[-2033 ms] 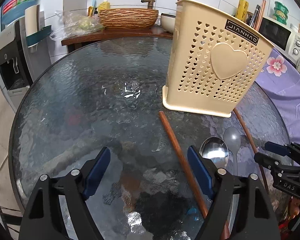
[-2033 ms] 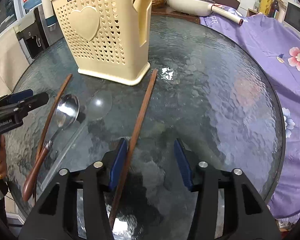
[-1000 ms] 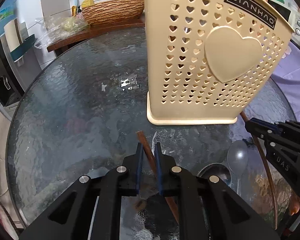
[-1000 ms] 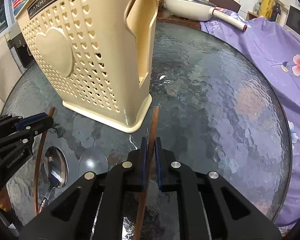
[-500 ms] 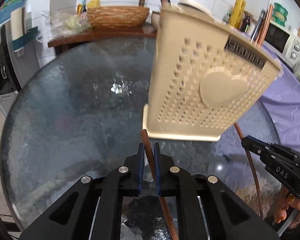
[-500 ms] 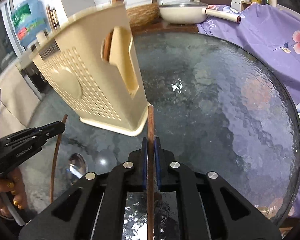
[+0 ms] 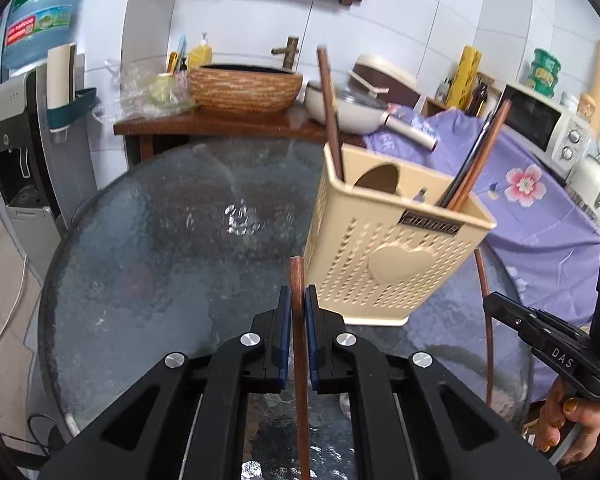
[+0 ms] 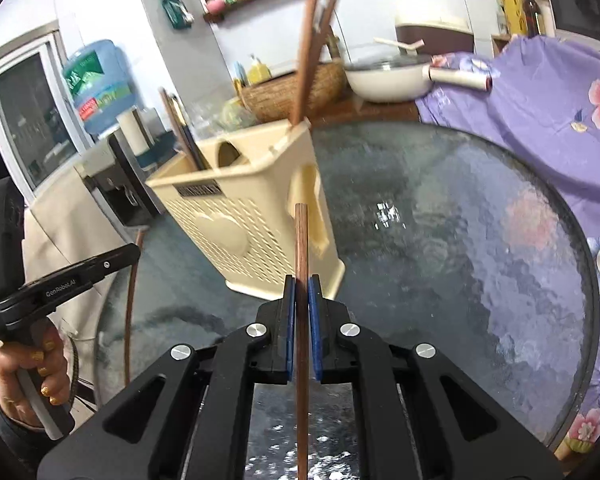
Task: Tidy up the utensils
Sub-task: 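Lift both wooden chopsticks and carry them above the cream holder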
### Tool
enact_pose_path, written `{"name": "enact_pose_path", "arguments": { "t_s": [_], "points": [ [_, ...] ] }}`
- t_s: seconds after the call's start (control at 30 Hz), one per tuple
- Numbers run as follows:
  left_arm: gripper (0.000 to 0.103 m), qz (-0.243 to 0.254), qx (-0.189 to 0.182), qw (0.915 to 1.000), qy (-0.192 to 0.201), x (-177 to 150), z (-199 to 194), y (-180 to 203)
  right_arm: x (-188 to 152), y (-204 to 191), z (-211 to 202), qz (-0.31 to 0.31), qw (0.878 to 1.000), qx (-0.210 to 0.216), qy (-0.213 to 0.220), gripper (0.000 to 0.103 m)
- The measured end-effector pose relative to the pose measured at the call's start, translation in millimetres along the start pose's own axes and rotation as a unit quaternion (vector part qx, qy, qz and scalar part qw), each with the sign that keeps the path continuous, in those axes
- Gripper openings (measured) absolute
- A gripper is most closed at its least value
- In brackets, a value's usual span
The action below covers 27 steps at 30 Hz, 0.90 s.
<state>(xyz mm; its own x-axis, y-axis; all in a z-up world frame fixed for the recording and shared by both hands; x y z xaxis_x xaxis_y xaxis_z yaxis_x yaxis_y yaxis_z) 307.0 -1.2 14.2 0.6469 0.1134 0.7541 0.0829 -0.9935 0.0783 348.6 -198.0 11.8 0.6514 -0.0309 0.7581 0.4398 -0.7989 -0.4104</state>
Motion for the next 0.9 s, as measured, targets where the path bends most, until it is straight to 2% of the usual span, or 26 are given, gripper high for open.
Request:
{"name": "enact_pose_path", "arguments": {
  "t_s": [0.4, 0.67, 0.9],
  "points": [
    [0.007, 0.01, -0.032, 0.9982, 0.05, 16.1, -52.1, 8.6, 23.2, -40.8, -45.0, -0.026, 0.998, 0.051, 0.039, 0.007],
    [0.007, 0.005, -0.05, 0.9967, 0.064, 26.0, -72.2, 4.2, 35.1, -54.5, -56.5, -0.023, 0.996, 0.071, 0.049, 0.007],
    [0.007, 0.006, -0.049, 0.9961, 0.073, 32.8, -81.4, -0.1, 49.6, -62.3, -71.8, -0.033, 0.994, 0.077, 0.063, 0.007]
  ]
}}
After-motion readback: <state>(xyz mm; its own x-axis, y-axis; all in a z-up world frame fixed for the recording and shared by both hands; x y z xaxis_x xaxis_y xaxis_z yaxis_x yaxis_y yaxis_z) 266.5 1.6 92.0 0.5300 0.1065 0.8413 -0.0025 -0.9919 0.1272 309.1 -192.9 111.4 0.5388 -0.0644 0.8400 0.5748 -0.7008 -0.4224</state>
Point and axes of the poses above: each gripper's, at about its wrist camera, not at the fingertips, and z roughly the way its jaws point, y to its right, x to its top, the point moved 6 cm from there along z, roughly the way its jaws point, and after that the axes turned 11 degrees about x, right-handed, at the moved point
